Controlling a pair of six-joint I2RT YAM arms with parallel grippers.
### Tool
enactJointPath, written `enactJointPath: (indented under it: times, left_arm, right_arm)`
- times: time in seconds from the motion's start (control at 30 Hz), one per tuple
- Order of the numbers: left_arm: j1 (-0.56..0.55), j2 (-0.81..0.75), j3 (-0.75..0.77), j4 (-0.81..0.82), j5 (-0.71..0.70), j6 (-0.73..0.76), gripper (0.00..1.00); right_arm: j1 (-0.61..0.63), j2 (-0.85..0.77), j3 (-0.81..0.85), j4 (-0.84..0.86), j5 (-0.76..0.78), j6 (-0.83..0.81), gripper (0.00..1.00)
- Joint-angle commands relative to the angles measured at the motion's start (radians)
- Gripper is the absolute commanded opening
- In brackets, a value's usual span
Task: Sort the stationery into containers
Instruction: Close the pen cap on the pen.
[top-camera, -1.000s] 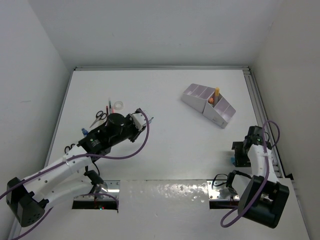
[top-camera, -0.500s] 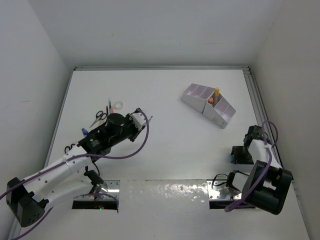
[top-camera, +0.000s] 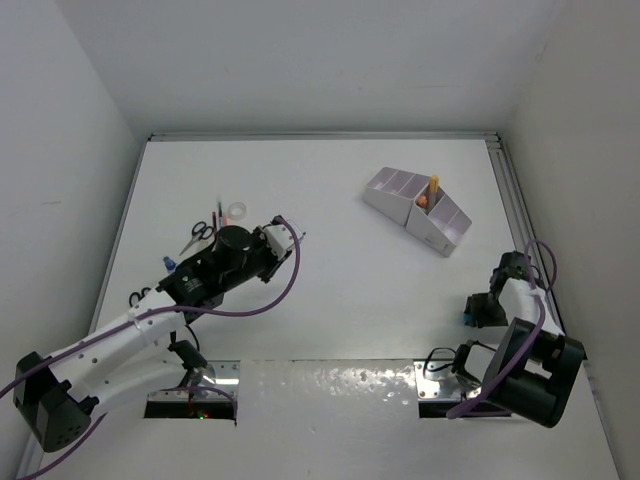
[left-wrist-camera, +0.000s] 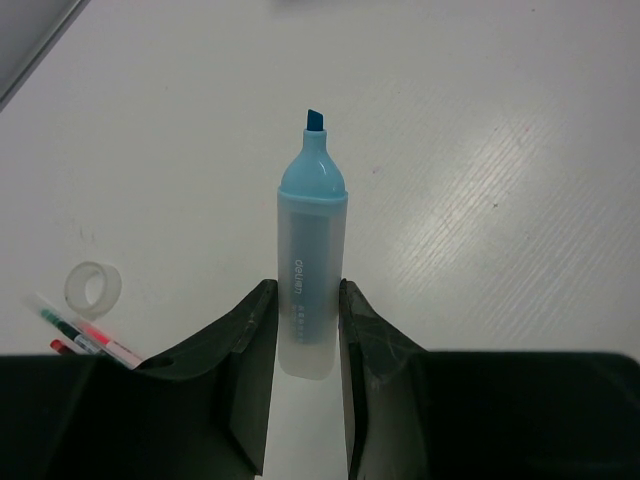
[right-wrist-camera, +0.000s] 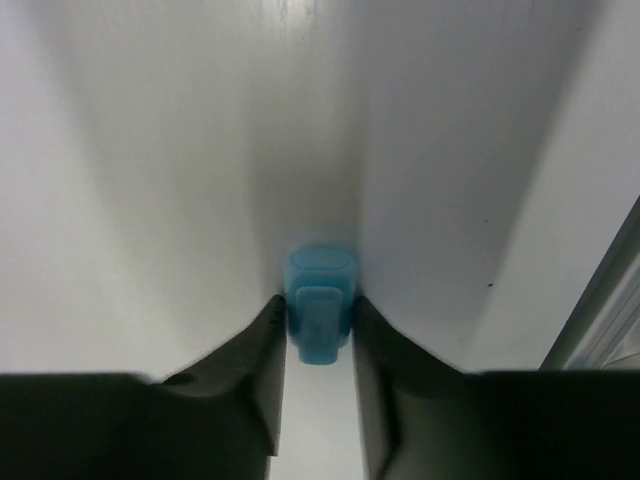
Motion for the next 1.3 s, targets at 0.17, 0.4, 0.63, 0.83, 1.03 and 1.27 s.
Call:
enactJointPath:
  times: [0.17, 0.4, 0.63, 0.83, 1.03, 1.27]
  left_arm:
    - [0.014, -0.003, 0.046, 0.042, 0.010, -0.008, 0.00]
    - [0.019, 0.019, 0.069, 0.075, 0.228, -0.058, 0.00]
    - [0.024, 0.045, 0.098, 0.255, 0.482, -0.224, 0.00]
    - [0.048, 0.100, 0.121, 0.505, 0.628, -0.480, 0.00]
    - [0.054, 0.111, 0.172, 0.577, 0.691, -0.603, 0.00]
    - [0.056, 0.091, 0.127, 0.787, 0.660, -0.768, 0.00]
  right_arm:
    - [-0.012, 0.023, -0.049, 0.117, 0.020, -0.109, 0.00]
    - [0.074, -0.163, -0.011, 0.179, -0.063, -0.403, 0.00]
    - [0.180, -0.380, 0.119, 0.154, -0.289, -0.736, 0.00]
    - [0.307, -0.397, 0.387, 0.278, -0.528, -0.778, 0.00]
    - [0.509, -0.279, 0.674, 0.608, -0.689, -0.711, 0.00]
    - [0.772, -0.110, 0.806, 0.941, -0.830, -0.674, 0.00]
